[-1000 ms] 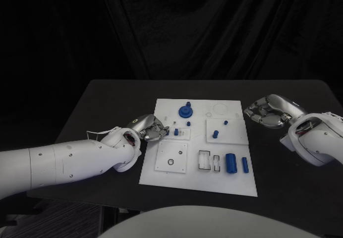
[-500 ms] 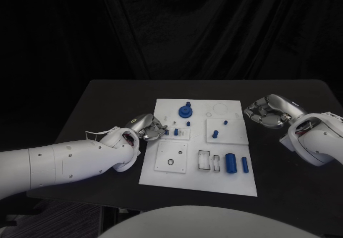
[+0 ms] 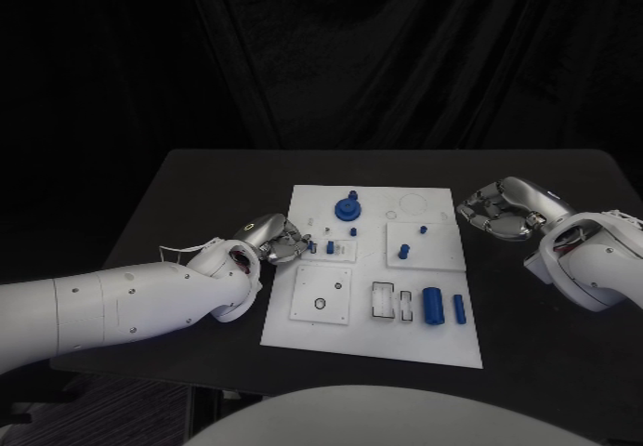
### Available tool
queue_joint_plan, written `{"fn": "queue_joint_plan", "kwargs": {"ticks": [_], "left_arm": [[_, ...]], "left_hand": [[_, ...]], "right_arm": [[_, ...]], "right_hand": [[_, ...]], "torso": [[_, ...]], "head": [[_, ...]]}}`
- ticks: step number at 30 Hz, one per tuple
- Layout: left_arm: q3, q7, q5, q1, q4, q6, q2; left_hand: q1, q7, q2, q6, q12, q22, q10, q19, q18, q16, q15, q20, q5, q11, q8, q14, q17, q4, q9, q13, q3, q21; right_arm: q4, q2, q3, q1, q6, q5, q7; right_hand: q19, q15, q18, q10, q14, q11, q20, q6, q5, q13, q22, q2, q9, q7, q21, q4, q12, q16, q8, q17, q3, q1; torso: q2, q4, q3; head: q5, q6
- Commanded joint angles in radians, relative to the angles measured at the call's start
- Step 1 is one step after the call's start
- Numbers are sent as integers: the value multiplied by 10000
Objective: Assemble the parts on the task board
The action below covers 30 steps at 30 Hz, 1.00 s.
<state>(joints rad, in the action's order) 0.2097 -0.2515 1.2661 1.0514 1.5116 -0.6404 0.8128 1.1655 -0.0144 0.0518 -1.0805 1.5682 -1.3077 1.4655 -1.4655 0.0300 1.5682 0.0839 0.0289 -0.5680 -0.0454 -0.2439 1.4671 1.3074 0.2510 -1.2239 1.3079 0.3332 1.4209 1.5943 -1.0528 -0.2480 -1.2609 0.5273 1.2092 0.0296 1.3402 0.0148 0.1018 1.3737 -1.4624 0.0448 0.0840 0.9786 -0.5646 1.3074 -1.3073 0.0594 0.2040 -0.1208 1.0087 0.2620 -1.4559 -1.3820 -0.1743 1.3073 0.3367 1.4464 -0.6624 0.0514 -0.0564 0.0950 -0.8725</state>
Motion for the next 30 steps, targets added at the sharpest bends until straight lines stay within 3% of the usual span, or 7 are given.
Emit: {"fn": "queue_joint_plan", "kwargs": {"ticks": [1, 13, 27, 30], "left_arm": [[15, -11, -6, -39, 85, 289, -58], [15, 46, -6, -39, 137, 322, -70], [15, 528, -6, -40, 236, -271, -39], [14, 658, -6, -40, 258, -433, -28]], "left_hand": [[74, 29, -16, -23, 26, -2132, 1053, -230, 78, 26, 78, -63, 37, -58, -45, 1037, 2634, 35, 1, 2629, 15, 12], [75, 30, -14, -27, 26, -2129, 1053, -226, 80, 26, 79, -64, 42, -59, -48, 1037, 2634, 36, -1, 2629, 15, 4], [321, 87, 92, -107, 26, -2147, 1053, -264, 67, 26, 120, -97, -42, -109, -153, 1037, 2634, -121, -98, 2629, 129, 60], [425, 100, 137, -107, 26, -2151, 1053, -275, 64, 26, 141, -119, 154, -127, -208, 1037, 2634, -169, -161, 2629, 265, 72]], "right_arm": [[6, -1, 6, 28, -26, 54, 132], [9, 0, 6, 29, -1, 54, 121], [7, -15, 6, 40, 34, 54, 100], [5, -15, 6, 46, 40, 54, 96]], "right_hand": [[-8, 59, 73, -41, -19, 7, 30, 38, -42, 803, -1189, 4, 17, -24, -37, -12, 32, 25, -30, 345, 44, 52], [-8, 59, 73, -41, -19, 7, 30, 38, -42, 803, -1189, 4, 17, -24, -37, -12, 32, 25, -30, 345, 44, 52], [-6, 59, 74, -46, -19, 8, 30, 19, -44, 793, -1189, 10, 15, -26, -43, -13, 35, 27, -24, 340, 52, 44], [-6, 59, 74, -46, -19, 8, 30, 19, -44, 793, -1189, 10, 15, -26, -43, -13, 35, 27, -24, 340, 52, 44]], "torso": [[-8, -8, -6], [-2, 6, -6], [12, -3, -4], [8, -1, 0]], "head": [[27, -2], [6, -2], [-6, -2], [-4, -2]]}}
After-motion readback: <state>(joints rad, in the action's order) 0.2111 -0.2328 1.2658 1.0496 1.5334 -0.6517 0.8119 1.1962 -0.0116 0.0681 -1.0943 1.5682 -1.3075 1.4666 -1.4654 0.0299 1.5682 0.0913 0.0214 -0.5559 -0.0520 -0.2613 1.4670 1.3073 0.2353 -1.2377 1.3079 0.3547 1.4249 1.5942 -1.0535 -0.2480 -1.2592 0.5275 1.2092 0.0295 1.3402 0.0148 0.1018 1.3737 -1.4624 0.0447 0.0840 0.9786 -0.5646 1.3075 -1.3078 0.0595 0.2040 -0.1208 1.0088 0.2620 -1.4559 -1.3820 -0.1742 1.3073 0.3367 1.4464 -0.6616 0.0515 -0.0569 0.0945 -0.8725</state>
